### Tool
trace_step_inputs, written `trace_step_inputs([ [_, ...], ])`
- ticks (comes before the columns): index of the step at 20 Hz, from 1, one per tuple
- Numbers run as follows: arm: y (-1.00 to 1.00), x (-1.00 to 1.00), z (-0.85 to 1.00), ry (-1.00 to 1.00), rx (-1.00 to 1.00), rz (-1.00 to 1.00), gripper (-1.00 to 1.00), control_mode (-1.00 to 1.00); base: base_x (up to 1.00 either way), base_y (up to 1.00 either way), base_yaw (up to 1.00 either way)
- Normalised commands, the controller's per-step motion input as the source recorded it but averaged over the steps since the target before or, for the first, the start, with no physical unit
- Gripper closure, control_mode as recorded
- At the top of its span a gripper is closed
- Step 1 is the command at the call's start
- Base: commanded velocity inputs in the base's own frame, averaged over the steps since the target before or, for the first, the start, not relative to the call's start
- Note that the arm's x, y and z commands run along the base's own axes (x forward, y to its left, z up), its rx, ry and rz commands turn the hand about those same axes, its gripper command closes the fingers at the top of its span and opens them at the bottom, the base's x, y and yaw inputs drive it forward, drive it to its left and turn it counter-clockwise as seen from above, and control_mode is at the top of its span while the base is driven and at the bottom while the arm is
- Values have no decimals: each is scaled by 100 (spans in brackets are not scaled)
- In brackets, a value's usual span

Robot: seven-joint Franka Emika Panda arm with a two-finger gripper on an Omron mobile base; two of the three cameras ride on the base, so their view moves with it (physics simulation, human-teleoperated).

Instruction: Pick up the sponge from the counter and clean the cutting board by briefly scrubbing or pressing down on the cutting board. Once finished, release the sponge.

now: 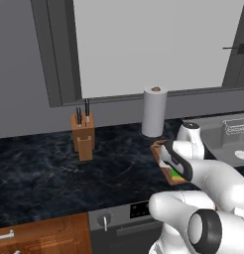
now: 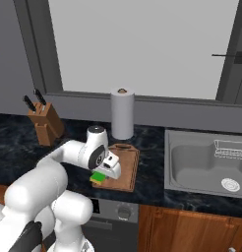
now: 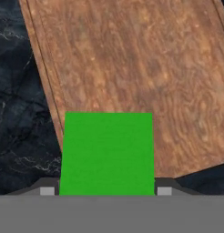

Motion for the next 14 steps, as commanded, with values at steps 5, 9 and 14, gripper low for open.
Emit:
trace_step_inputs([
  [5, 0, 2, -18, 2, 0, 1, 100, -100, 0, 0, 0],
  [9, 0, 2, -9, 0, 0, 2, 100, -100, 0, 0, 0],
  [14, 0, 0, -13, 0, 0, 2, 100, -100, 0, 0, 0],
])
